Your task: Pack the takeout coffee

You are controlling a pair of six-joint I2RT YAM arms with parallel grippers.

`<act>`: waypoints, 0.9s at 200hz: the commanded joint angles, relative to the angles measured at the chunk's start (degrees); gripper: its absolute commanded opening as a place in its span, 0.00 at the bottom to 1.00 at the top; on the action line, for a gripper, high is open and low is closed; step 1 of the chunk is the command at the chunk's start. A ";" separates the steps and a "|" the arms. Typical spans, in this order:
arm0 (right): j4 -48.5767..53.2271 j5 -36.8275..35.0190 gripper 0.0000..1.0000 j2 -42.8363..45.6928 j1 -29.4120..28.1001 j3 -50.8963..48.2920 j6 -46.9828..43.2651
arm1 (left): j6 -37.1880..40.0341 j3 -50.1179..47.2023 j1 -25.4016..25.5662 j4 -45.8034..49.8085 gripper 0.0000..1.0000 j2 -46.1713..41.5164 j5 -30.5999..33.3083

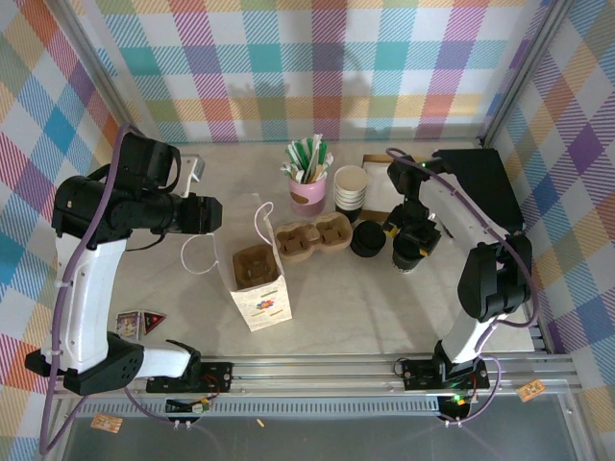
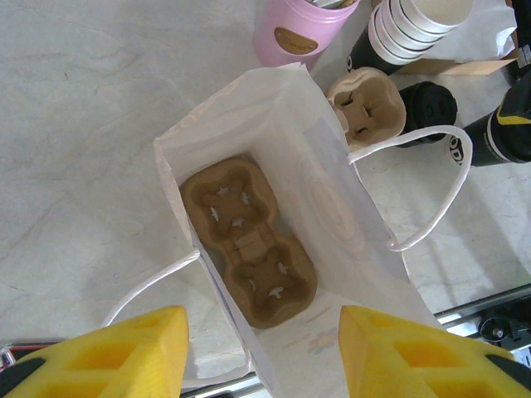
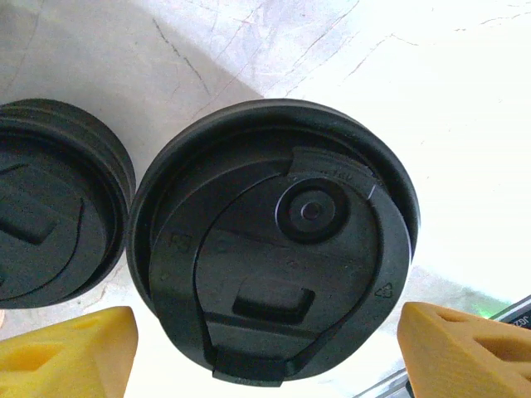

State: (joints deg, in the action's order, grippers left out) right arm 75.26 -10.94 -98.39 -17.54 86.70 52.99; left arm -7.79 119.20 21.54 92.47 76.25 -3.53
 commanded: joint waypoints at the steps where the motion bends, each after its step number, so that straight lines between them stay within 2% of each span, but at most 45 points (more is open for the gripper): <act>1: 1.57 -1.49 0.81 -0.22 0.66 0.69 3.33 | 1.26 1.45 -0.80 4.92 0.51 0.15 -0.11; 52: -1.30 0.12 0.81 0.27 1.01 -1.50 5.94 | 1.29 1.91 -0.89 4.87 0.51 0.70 -0.43; 113: -4.73 1.84 0.76 2.45 2.34 -6.22 4.72 | 1.46 2.89 -0.98 5.62 0.51 1.06 -0.16; 144: -7.41 3.33 0.72 3.29 2.38 -7.58 -0.54 | 1.46 2.90 -1.07 5.71 0.51 1.38 -0.43; 180: -5.90 5.87 0.70 3.18 2.34 -5.94 -12.28 | 1.46 3.28 -1.23 5.71 0.51 1.73 -0.51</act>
State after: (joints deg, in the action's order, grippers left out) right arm 69.08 -8.45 -95.18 -15.64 80.55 50.19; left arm -7.40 120.99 21.21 92.47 77.73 -3.53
